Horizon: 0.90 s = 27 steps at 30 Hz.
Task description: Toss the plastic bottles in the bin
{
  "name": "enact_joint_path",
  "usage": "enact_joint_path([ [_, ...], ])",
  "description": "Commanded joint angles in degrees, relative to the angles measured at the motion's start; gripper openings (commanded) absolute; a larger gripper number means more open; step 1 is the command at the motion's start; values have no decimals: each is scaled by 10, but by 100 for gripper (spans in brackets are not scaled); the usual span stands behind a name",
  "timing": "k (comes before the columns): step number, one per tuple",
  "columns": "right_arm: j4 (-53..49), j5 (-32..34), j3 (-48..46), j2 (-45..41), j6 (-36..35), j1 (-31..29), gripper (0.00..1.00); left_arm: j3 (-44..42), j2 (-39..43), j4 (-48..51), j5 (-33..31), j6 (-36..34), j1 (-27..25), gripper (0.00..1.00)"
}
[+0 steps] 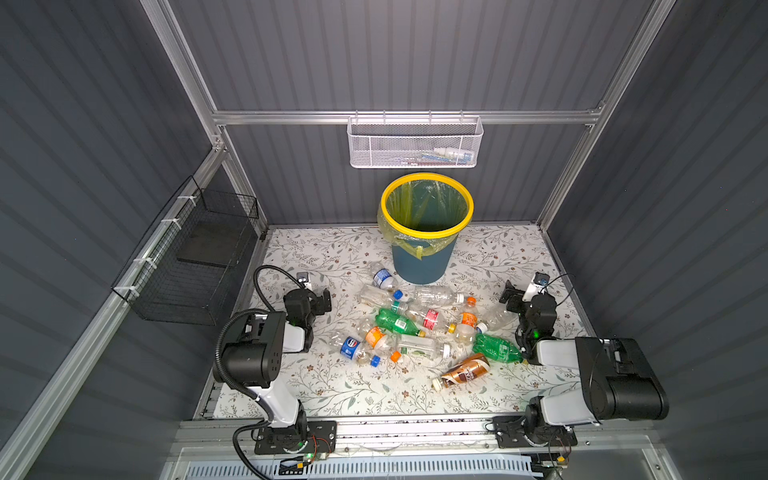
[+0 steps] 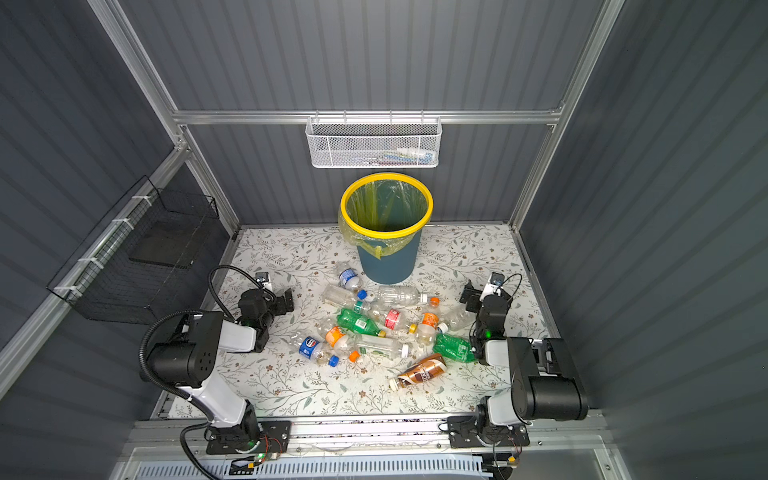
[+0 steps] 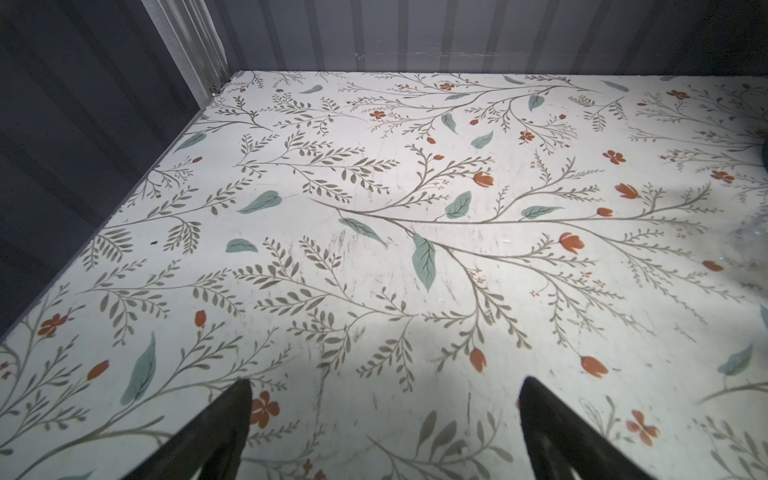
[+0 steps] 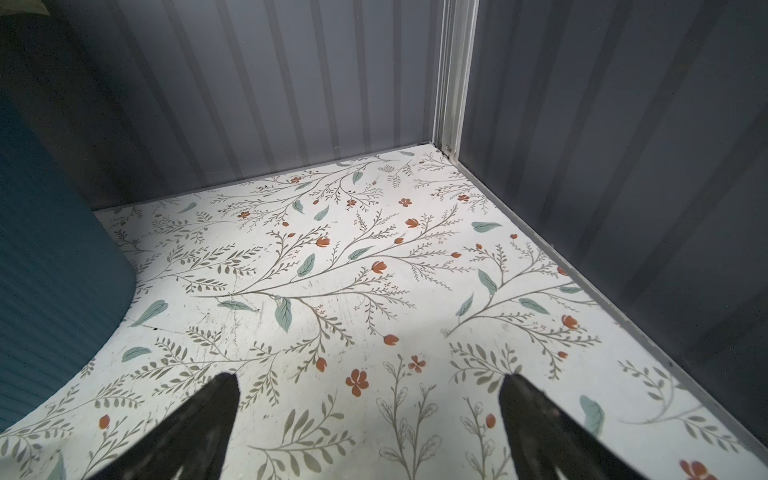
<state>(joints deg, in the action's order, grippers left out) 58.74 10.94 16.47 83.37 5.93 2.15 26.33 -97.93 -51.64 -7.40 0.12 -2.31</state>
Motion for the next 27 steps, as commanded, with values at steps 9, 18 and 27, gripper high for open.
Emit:
enact_joint_path([
  [9,6,5,6,5,-1,1,99,12,-5,2,7,-12,-3,100],
  [18,-6,19,7,-6,4,2,80,15,23,25,-31,5,-2,88],
  [27,-28,-1,13,-21,2,6,78,155,176,353,-89,66,-3,83],
])
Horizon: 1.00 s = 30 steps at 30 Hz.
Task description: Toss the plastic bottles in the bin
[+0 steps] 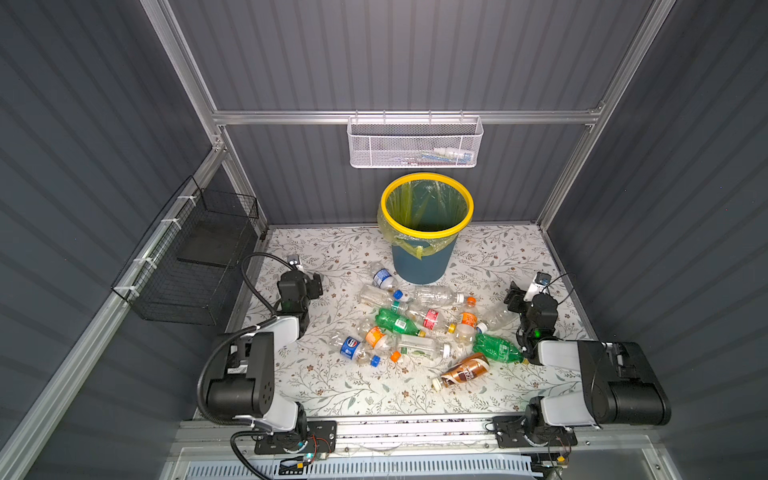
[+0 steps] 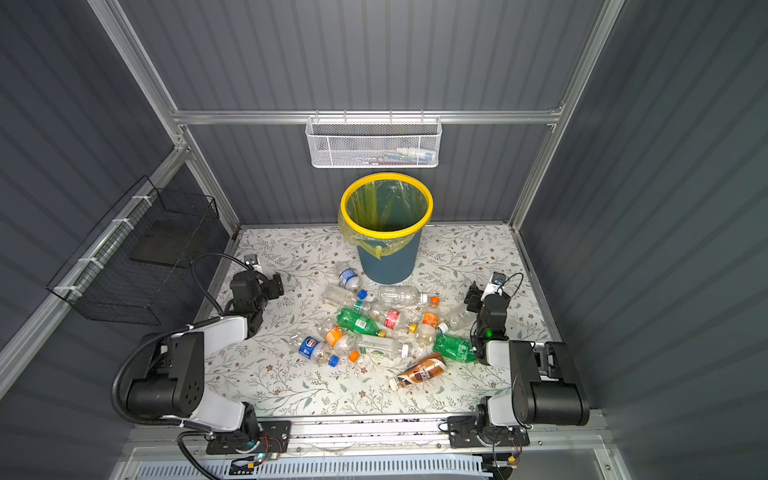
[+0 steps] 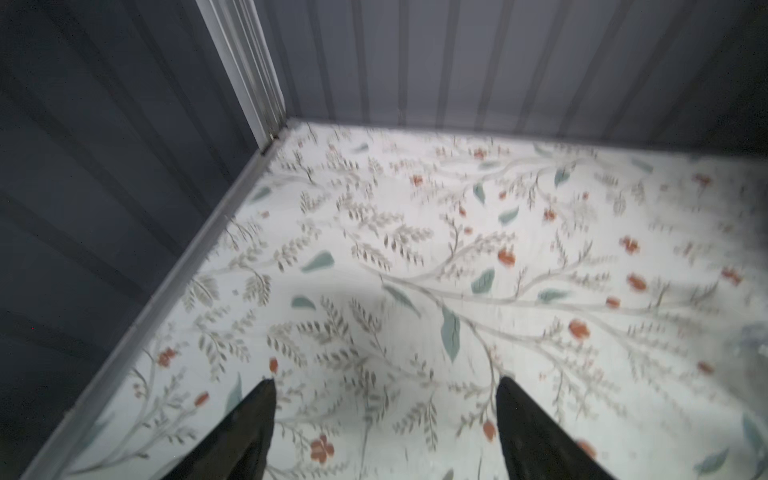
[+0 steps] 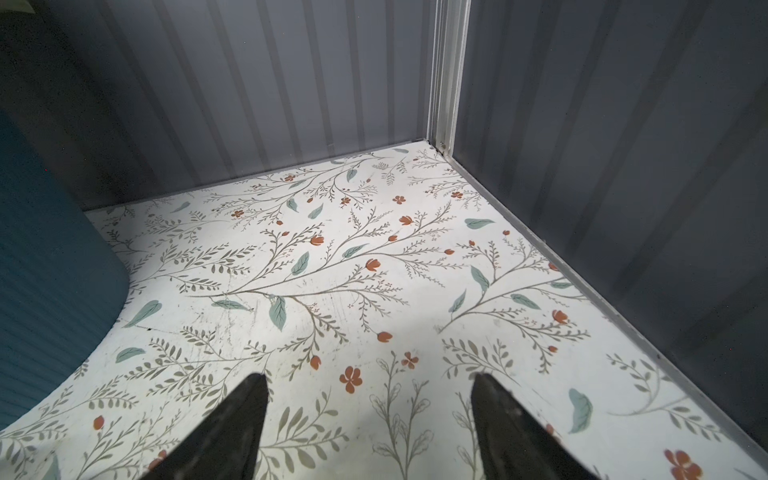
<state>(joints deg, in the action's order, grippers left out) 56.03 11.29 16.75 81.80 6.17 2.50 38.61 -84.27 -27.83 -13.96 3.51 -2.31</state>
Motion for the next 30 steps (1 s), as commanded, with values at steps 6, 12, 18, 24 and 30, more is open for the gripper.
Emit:
enact_joint_path([
  [6,-285,-13,127,-118,20,12,79,109,99,259,-1,29,-5,83],
  [12,-650,59,294,-136,224,9,79,168,124,353,27,7,-5,83],
  [18,-865,15,363,-128,353,3,77,191,117,384,75,0,-5,84],
  [24,-941,-16,352,-149,445,-29,75,154,117,348,98,21,-5,84],
  [30,-922,-37,316,-131,488,-54,75,160,113,360,126,44,-5,83],
])
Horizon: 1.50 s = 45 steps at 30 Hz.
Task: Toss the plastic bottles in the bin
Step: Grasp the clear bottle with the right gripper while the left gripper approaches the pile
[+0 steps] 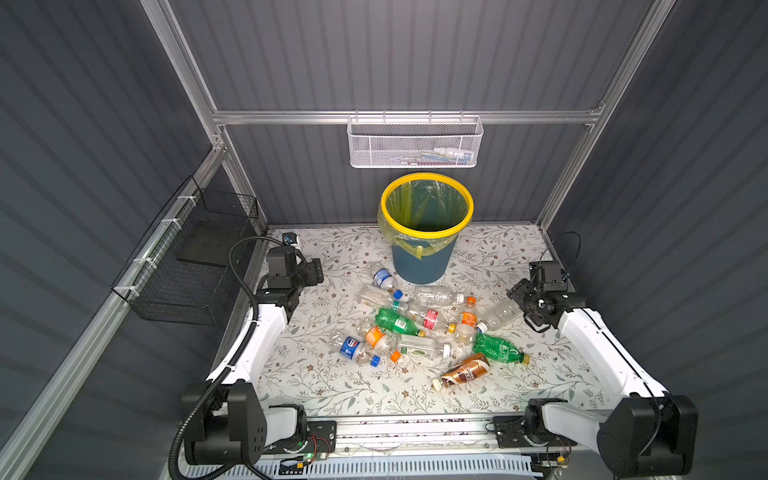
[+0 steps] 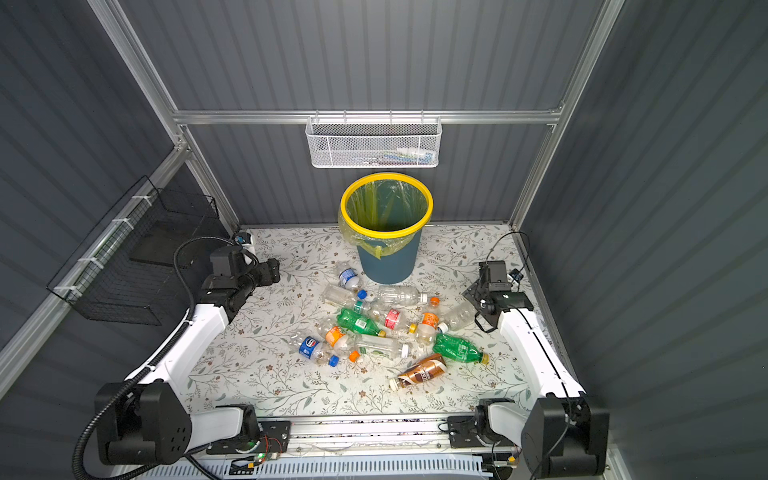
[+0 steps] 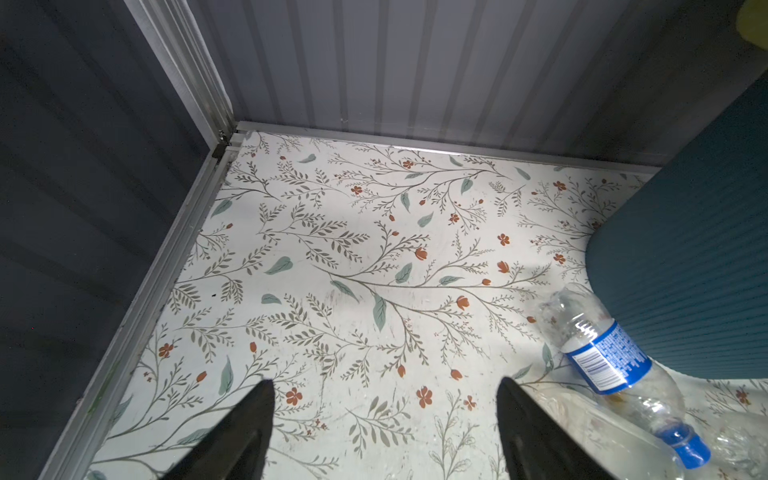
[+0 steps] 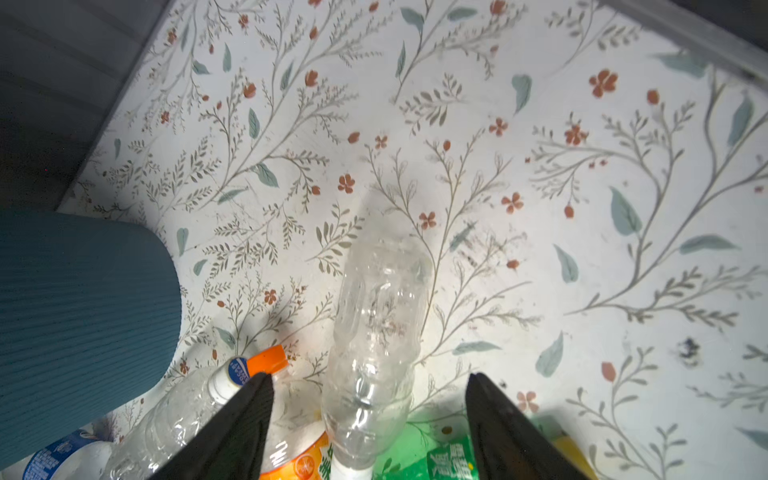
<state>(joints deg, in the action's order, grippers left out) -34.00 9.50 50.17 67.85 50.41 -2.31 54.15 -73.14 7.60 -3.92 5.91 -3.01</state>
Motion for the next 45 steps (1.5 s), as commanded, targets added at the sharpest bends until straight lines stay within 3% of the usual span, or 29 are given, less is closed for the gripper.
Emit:
enact_joint_path([
  [1,-15,-20,-24,16,51,-10,74,3,4,3,30,31,2,83],
  [17,91,-40,-52,97,58,-20,77,-56,4,-52,63,169,-3,79],
  [27,158,-38,-60,150,48,-20,78,-63,-2,-47,25,167,-52,78],
  [32,174,-33,-60,170,37,-20,75,-67,-5,-49,4,166,-89,78],
  [45,202,-44,-68,187,25,-5,62,-54,-23,-37,1,177,-103,78],
])
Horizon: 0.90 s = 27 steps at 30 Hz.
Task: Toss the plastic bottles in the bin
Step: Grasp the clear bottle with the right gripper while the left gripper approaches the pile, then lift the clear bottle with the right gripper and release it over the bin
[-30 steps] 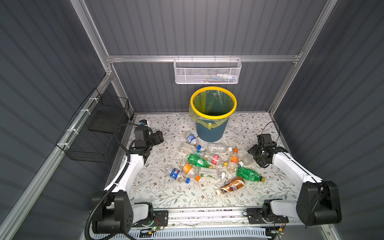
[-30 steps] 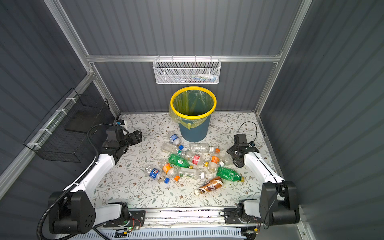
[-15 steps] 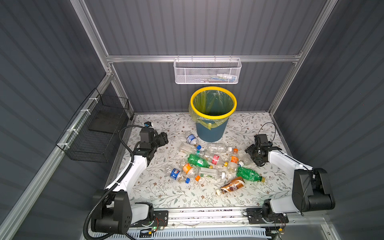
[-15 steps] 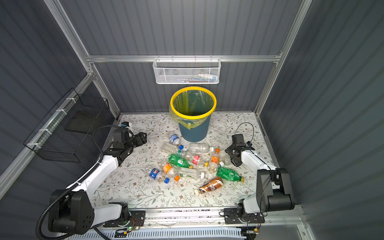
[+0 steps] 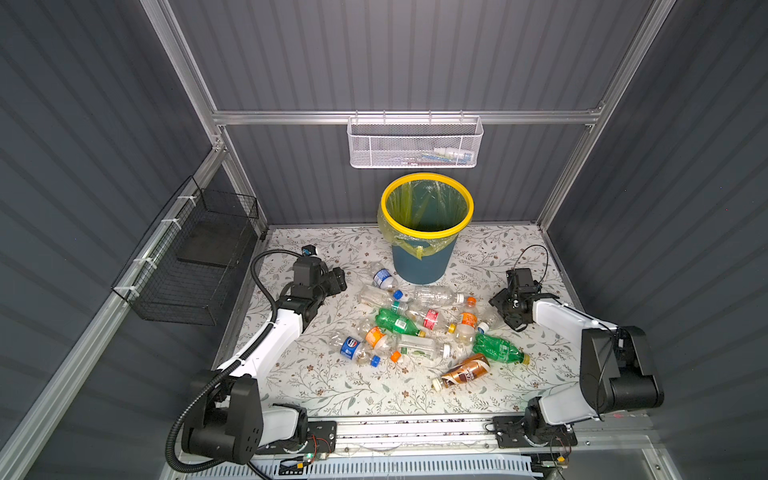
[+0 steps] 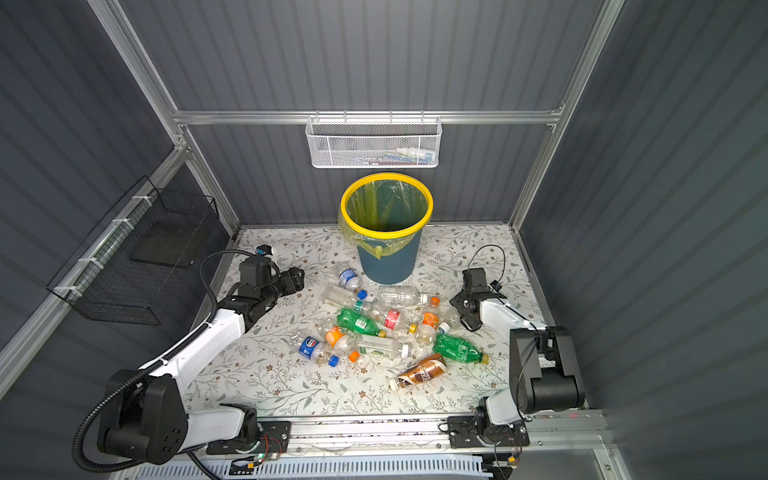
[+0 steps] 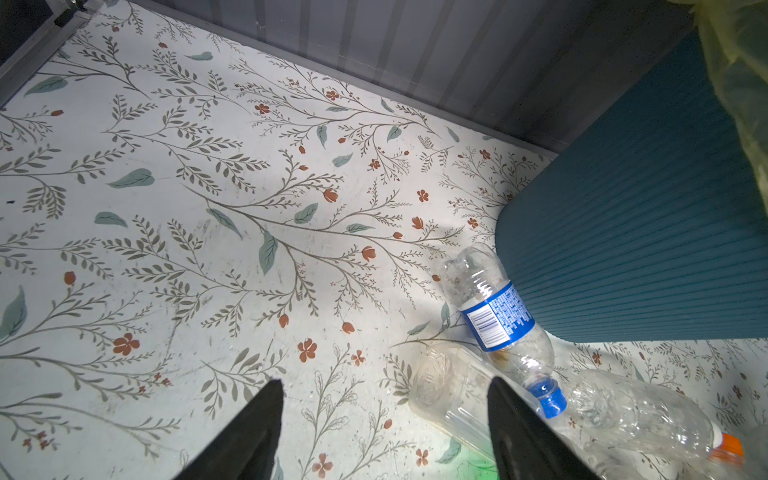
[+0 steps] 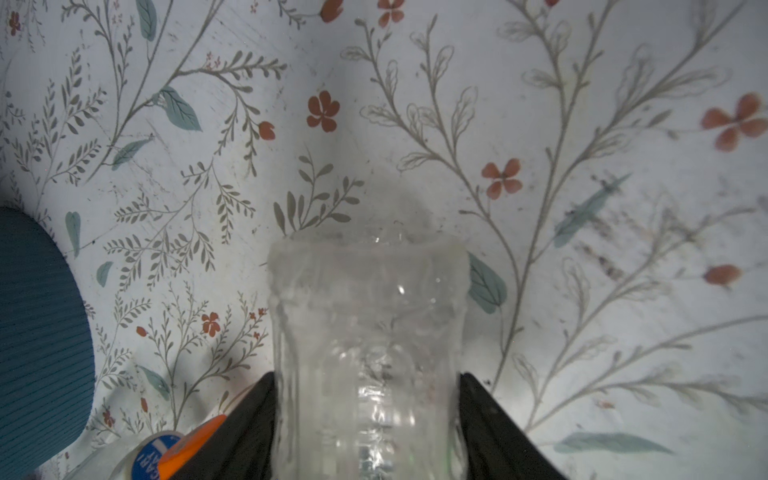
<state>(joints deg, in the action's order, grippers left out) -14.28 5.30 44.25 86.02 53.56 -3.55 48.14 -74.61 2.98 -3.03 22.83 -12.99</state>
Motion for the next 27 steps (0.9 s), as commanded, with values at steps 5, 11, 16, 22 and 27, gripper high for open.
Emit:
enact_joint_path([
  [5,10,-14,-7,-19,-21,32,56,5,-8,7,-7,8,-5,77],
  [11,-4,-11,7,-82,-60,62,54,9,-8,3,-6,9,-6,77],
  [16,-4,-23,30,-173,-122,85,54,7,-8,-4,0,12,-9,77],
  [22,68,-15,36,-331,-242,89,55,9,-10,4,1,20,-15,77],
  [27,153,-23,29,-437,-312,89,53,7,-5,8,3,25,-20,77],
])
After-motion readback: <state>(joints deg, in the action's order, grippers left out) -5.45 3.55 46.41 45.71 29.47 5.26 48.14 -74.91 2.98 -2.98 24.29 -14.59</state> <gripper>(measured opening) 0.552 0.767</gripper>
